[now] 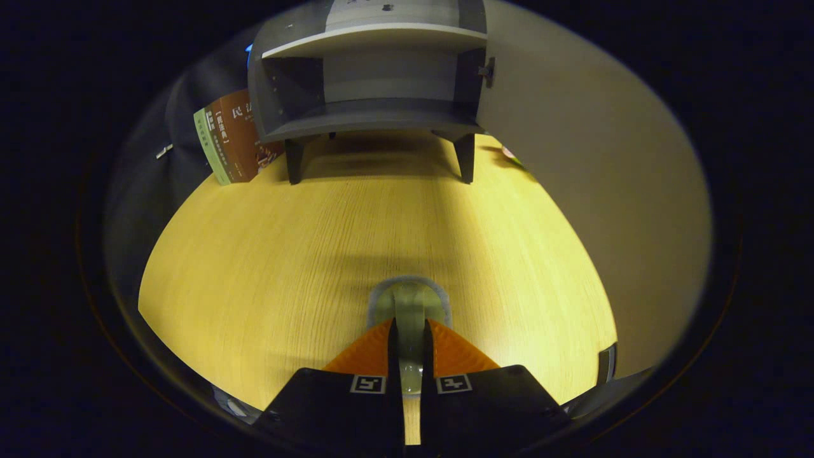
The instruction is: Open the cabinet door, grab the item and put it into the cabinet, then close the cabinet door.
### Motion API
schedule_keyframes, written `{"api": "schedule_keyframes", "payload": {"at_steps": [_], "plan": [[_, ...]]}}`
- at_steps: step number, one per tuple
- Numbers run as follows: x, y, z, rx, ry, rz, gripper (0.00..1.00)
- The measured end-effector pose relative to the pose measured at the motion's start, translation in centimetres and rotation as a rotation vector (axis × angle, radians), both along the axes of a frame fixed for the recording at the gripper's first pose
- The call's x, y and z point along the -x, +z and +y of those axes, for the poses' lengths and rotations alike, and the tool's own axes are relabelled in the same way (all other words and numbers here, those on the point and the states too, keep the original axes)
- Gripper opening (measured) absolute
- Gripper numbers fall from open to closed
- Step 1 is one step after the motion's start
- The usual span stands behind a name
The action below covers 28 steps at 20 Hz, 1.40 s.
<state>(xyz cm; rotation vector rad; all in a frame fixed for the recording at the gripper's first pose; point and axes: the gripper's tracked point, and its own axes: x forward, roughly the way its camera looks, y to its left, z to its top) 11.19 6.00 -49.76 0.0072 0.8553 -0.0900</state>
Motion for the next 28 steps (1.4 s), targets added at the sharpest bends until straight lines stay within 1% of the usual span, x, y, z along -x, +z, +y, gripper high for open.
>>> {"api": "schedule_keyframes", "payload": {"at_steps": [4,6,10,14,20,24,28], "plan": [[-0.4,6.0,0.4,-0.005,0.020,-0.080,0.14],[-0.7,9.6,0.7,-0.025,0.016,-0.126,0.14],[-2.0,16.8,1.6,-0.049,0.025,-0.220,0.14],[-4.1,23.0,2.6,-0.075,0.031,-0.286,0.14],[-9.5,31.1,3.7,-0.070,0.043,-0.395,0.14],[-14.3,34.9,4.3,-0.039,0.056,-0.445,0.14],[-20.3,36.9,4.0,-0.013,0.035,-0.471,0.14]]}}
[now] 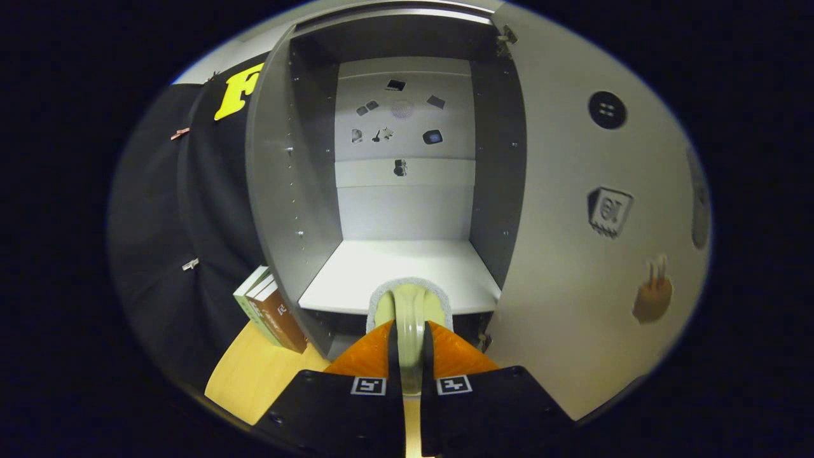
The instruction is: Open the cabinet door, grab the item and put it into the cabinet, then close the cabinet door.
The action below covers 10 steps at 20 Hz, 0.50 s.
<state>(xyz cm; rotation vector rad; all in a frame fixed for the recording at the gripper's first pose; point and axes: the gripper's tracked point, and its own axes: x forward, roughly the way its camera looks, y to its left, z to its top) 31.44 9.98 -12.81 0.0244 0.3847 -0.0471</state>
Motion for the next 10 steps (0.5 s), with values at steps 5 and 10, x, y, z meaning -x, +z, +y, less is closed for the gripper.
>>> {"api": "schedule_keyframes", "payload": {"at_steps": [5,10], "plan": [[-7.5,-2.0,-1.1,0.013,-0.028,0.028,0.14],[-14.0,-5.1,-1.1,-0.030,-0.028,0.090,0.14]]}}
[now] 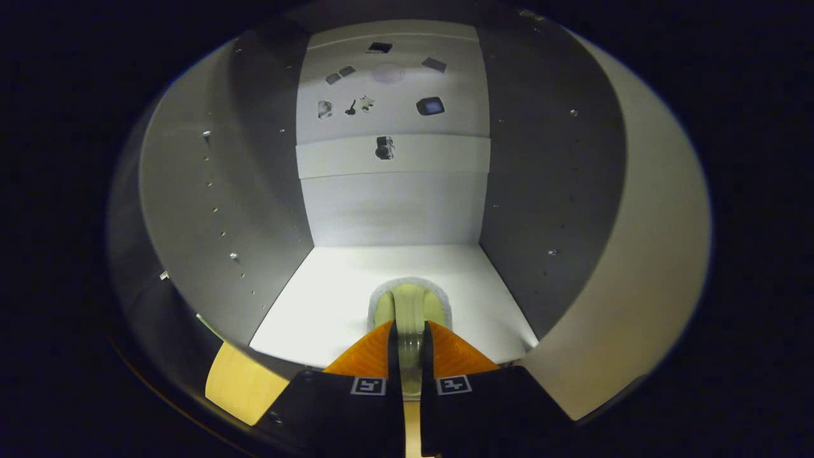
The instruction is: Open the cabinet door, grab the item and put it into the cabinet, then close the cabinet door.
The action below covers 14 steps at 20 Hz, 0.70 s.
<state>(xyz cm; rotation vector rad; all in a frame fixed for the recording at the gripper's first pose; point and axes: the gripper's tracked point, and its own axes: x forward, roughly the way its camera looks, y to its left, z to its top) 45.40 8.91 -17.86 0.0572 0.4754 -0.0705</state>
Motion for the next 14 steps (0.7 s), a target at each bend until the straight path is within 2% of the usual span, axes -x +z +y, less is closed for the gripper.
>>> {"api": "schedule_keyframes", "payload": {"at_steps": [7,14], "plan": [[-6.3,-1.2,1.1,-0.024,-0.013,0.003,0.16],[-7.5,-2.2,1.4,-0.080,-0.042,0.036,0.21]]}}
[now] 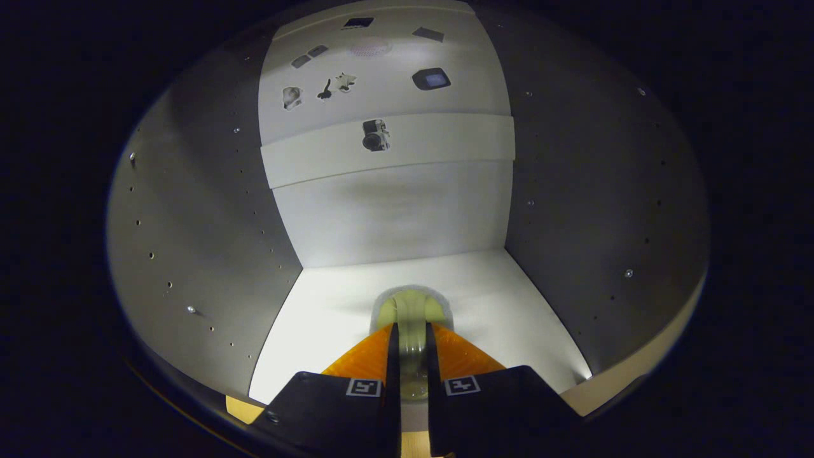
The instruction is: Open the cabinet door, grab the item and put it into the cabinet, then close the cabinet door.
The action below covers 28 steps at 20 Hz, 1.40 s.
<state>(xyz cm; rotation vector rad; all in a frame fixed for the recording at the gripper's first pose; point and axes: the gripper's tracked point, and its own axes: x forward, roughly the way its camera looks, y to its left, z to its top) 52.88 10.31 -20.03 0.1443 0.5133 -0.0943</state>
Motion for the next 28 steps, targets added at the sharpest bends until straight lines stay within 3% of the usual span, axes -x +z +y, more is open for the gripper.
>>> {"api": "schedule_keyframes", "payload": {"at_steps": [3,8,9,18,28], "plan": [[0.2,-0.3,-0.4,0.034,-0.001,0.013,0.36],[1.3,2.0,0.2,0.049,0.010,-0.058,0.91],[1.8,2.7,0.2,0.057,0.012,-0.076,0.97],[11.2,12.3,2.5,0.147,0.074,-0.326,0.99],[30.7,21.0,-0.4,0.185,0.051,-0.554,0.98]]}}
